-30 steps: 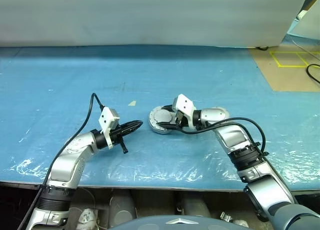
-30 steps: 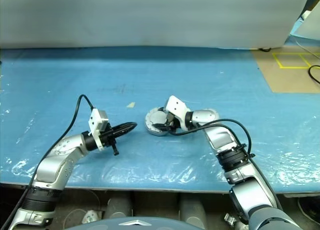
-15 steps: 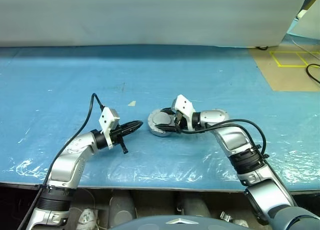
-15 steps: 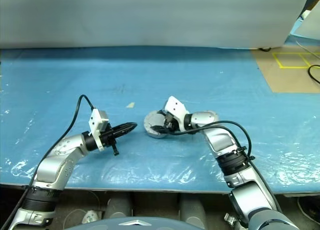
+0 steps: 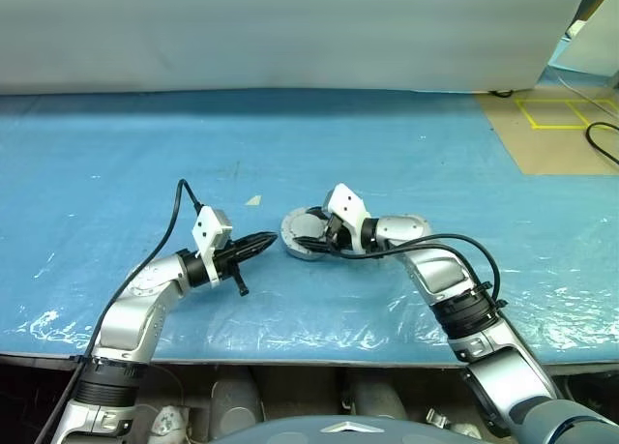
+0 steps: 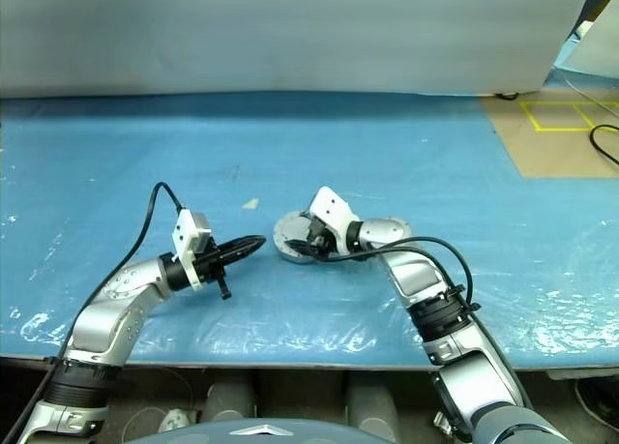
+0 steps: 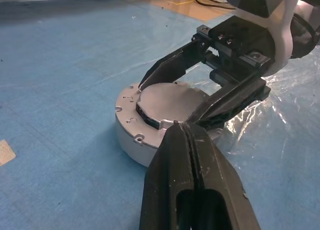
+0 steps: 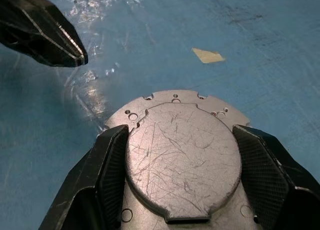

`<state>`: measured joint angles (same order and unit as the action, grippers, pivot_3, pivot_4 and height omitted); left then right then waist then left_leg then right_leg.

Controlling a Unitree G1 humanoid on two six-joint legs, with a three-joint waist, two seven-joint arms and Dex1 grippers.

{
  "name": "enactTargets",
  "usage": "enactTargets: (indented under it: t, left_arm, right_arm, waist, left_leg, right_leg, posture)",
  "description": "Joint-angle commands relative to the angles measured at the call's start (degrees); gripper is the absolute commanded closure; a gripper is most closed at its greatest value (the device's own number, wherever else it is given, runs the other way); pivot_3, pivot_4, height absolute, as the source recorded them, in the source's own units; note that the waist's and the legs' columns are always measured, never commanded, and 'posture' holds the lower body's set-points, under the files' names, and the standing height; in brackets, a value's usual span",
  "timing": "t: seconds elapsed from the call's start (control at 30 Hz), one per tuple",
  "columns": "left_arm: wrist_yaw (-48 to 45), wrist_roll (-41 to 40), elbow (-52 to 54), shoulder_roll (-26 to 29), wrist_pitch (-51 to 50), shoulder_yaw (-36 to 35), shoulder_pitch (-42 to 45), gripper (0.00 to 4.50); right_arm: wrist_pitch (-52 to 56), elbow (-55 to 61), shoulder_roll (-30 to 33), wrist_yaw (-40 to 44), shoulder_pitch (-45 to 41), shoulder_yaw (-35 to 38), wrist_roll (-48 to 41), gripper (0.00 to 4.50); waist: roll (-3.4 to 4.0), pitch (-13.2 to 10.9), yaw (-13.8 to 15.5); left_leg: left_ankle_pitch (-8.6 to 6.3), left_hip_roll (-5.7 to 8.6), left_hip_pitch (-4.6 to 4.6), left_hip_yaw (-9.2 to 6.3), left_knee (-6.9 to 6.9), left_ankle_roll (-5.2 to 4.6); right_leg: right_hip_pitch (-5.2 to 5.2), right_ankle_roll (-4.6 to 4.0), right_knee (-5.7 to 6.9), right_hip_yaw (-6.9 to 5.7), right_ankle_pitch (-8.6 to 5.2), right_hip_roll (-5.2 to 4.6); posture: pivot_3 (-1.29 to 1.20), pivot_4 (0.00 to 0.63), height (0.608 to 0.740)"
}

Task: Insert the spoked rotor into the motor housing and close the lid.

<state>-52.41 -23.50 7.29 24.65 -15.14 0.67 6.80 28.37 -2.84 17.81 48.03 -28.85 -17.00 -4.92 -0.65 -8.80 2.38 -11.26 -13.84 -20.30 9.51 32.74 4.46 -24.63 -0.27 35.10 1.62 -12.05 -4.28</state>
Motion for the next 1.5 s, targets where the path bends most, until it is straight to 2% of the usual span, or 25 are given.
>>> enactTargets:
  t: [0.03,0.27,0.73,1.03,1.1,1.2,1.5]
  left_arm:
    - [0.1,0.2,0.4,0.0,1.5,0.2,0.8,4.5]
    - [0.7,2.6,-1.9,0.2,2.8,1.3,2.2,4.5]
    - [3.4,9.2,-8.9,-3.0,6.1,6.1,8.4,4.5]
    - [2.1,12.4,-10.7,-1.2,3.8,9.5,8.6,4.5]
    - [2.2,12.3,-10.9,-1.2,3.6,9.5,8.6,4.5]
    - [2.2,11.9,-10.9,-1.5,3.2,9.4,8.7,4.5]
    - [1.7,11.6,-11.3,-2.0,2.9,9.6,9.1,4.5]
  right_arm:
    - [-0.1,-1.2,1.6,-0.1,0.8,-2.5,2.2,1.53]
    - [-3.9,-2.4,3.8,0.0,1.5,-4.8,4.5,1.53]
    - [-3.1,-0.6,3.8,-0.7,2.0,-3.0,3.4,1.53]
    - [-2.2,1.2,3.2,-1.7,2.5,-1.2,2.1,1.53]
    - [-2.0,1.4,2.8,-2.0,2.3,-0.1,1.2,0.79]
    - [-2.0,1.7,2.7,-2.1,1.9,0.9,0.2,0.02]
    - [-6.9,3.9,4.1,2.6,2.9,4.2,-5.0,0.02]
  waist:
    - [0.0,0.0,0.0]
    - [0.01,0.0,0.1]
    - [0.01,0.0,0.2]
    - [0.01,0.0,0.4]
    - [0.02,0.0,0.4]
    - [0.02,0.0,0.4]
    - [0.02,0.0,1.0]
  left_leg:
    - [0.0,0.0,0.0,0.0,-0.01,0.0]
    - [0.0,0.01,0.01,0.03,-0.09,0.0]
    - [0.0,0.02,0.01,0.04,-0.15,0.01]
    - [0.0,0.04,0.03,0.04,-0.2,0.01]
    - [0.0,0.04,0.04,0.04,-0.21,0.01]
    - [0.0,0.05,0.03,0.04,-0.23,0.01]
    - [0.0,0.07,-0.03,0.04,-0.33,0.01]
  right_leg:
    - [0.0,0.0,-0.01,-0.01,0.0,0.0]
    - [0.03,0.0,-0.12,-0.01,0.0,0.0]
    - [0.06,0.0,-0.2,0.0,0.0,-0.01]
    - [0.08,0.01,-0.25,0.0,0.0,-0.03]
    - [0.09,0.01,-0.26,0.0,0.0,-0.03]
    - [0.1,0.01,-0.29,0.0,0.0,-0.03]
    - [0.09,0.01,-0.42,-0.02,-0.01,-0.04]
  posture:
    - [0.0,0.15,0.74]
    - [0.0,0.15,0.74]
    - [0.0,0.15,0.74]
    - [0.0,0.15,0.74]
    - [0.0,0.15,0.74]
    - [0.0,0.15,0.74]
    - [0.0,0.15,0.74]
